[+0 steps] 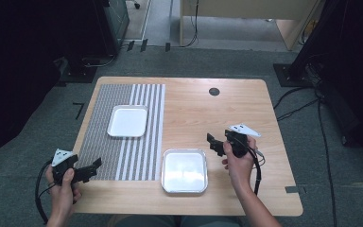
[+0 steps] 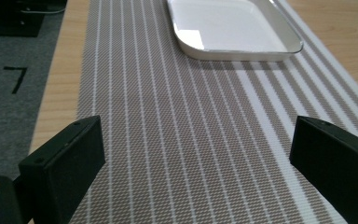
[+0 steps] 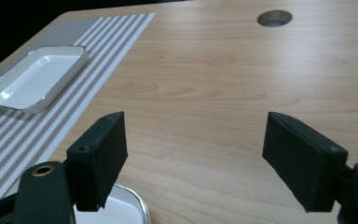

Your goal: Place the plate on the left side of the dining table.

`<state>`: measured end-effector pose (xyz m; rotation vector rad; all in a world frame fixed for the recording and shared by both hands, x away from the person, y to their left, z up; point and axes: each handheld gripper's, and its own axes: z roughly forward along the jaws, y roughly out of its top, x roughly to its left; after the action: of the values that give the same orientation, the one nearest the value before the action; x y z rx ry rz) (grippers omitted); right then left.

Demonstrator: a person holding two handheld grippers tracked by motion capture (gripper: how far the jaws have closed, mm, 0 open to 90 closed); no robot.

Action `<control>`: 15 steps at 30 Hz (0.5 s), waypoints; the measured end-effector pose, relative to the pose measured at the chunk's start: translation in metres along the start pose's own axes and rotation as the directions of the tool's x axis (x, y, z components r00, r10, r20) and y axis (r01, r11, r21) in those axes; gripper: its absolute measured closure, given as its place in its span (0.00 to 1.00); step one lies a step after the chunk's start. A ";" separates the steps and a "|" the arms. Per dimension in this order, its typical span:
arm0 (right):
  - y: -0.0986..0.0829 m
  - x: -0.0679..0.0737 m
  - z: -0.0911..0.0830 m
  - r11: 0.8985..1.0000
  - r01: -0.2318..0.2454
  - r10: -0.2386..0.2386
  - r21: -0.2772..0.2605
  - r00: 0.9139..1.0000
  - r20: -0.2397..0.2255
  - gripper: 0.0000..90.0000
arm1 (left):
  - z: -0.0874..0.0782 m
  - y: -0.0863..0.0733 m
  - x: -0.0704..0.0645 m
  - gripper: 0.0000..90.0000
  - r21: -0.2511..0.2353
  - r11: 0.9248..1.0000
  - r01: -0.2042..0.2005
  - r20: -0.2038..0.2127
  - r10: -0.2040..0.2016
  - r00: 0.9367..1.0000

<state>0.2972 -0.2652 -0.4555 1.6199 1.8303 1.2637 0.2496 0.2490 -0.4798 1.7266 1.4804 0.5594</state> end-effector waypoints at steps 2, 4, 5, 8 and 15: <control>-0.004 -0.006 -0.004 1.000 -0.001 0.001 0.000 1.000 0.015 0.25 | -0.001 -0.003 0.003 0.03 0.002 1.000 0.000 -0.010 0.000 1.000; -0.008 -0.012 -0.008 1.000 -0.005 0.005 -0.001 1.000 0.023 0.24 | -0.002 -0.006 0.006 0.03 0.004 1.000 0.001 -0.018 -0.001 1.000; -0.010 -0.016 -0.010 1.000 -0.005 0.005 -0.003 1.000 0.027 0.24 | -0.002 -0.008 0.007 0.03 0.005 1.000 -0.003 -0.023 0.003 1.000; -0.016 -0.026 -0.018 1.000 -0.017 0.018 -0.008 0.999 0.044 0.24 | -0.004 -0.010 0.011 0.03 0.006 1.000 -0.007 -0.033 0.007 0.999; -0.027 -0.045 -0.032 0.999 -0.036 0.037 -0.019 0.997 0.071 0.24 | -0.006 -0.017 0.017 0.01 0.007 1.000 -0.015 -0.039 0.016 0.999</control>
<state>0.2685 -0.3167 -0.4731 1.6744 1.7497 1.2179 0.2389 0.2675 -0.4925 1.7429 1.4993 0.6002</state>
